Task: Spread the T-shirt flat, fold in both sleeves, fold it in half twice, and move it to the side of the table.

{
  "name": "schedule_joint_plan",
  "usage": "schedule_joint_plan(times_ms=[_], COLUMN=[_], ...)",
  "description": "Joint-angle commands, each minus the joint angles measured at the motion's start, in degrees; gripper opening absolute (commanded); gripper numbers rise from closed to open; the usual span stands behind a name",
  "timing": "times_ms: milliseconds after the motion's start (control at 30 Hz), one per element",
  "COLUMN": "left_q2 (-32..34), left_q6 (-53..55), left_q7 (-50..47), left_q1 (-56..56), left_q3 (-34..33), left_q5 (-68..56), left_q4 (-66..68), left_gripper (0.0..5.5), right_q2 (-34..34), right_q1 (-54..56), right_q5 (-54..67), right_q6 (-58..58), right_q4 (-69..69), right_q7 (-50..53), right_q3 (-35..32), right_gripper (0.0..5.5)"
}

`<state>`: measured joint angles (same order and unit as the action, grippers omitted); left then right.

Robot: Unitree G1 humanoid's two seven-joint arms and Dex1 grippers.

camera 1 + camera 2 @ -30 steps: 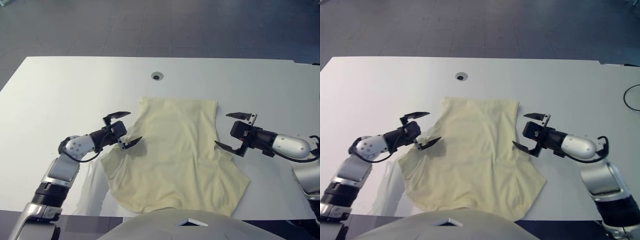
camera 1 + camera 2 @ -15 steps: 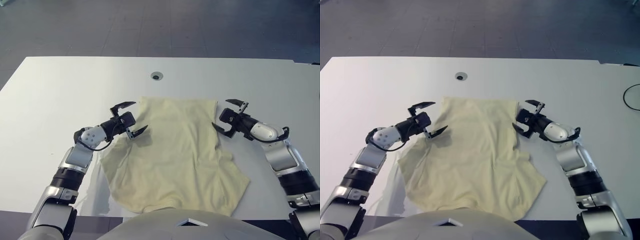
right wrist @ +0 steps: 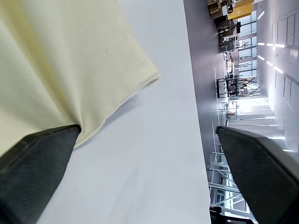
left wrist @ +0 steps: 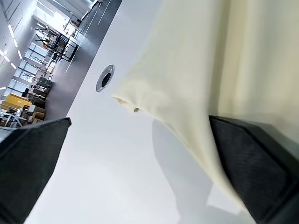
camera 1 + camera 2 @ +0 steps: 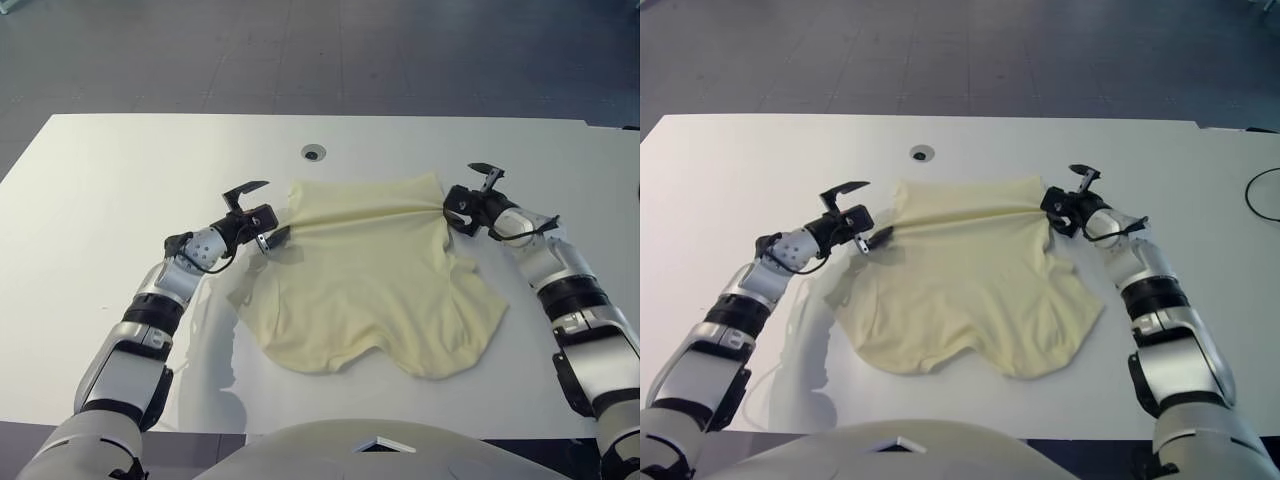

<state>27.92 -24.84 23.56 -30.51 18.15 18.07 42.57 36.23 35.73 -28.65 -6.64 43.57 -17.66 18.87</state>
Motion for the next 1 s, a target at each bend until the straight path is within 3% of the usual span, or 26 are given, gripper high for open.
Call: schedule_joint_plan(times_ms=[33, 300, 533, 767, 1000], left_q2=[-2.11, -4.21, 0.34, 5.84, 5.83], left_q6=[-0.29, -6.05, -8.1, -2.99, 26.77], left_q7=[-1.68, -0.82, -1.98, 5.01, 4.99], left_q1=[-2.87, -5.37, -6.44, 3.03, 27.29], left_q3=[2.69, 2.93, -0.85, -10.55, -21.71], left_q5=[4.21, 3.01, 1.07, -12.06, -33.51], left_q4=[10.16, 15.75, 12.09, -11.58, -48.53], left_gripper=[5.38, 5.38, 5.38, 5.38, 5.38], right_q2=[-2.0, -5.0, -1.95, 2.73, -2.2], right_q1=[1.11, 2.12, -1.85, -16.97, -30.32], right_q5=[0.12, 8.41, 12.14, 21.11, 39.43], right_q6=[-1.93, -8.92, -7.29, 7.6, 29.14], right_q4=[6.76, 5.28, -5.6, -35.11, -60.06], right_q7=[-0.49, -2.47, -5.59, -12.71, -13.04], right_q3=[0.74, -4.22, -8.35, -18.09, -30.65], right_gripper=[5.4, 5.4, 5.4, 5.4, 5.4])
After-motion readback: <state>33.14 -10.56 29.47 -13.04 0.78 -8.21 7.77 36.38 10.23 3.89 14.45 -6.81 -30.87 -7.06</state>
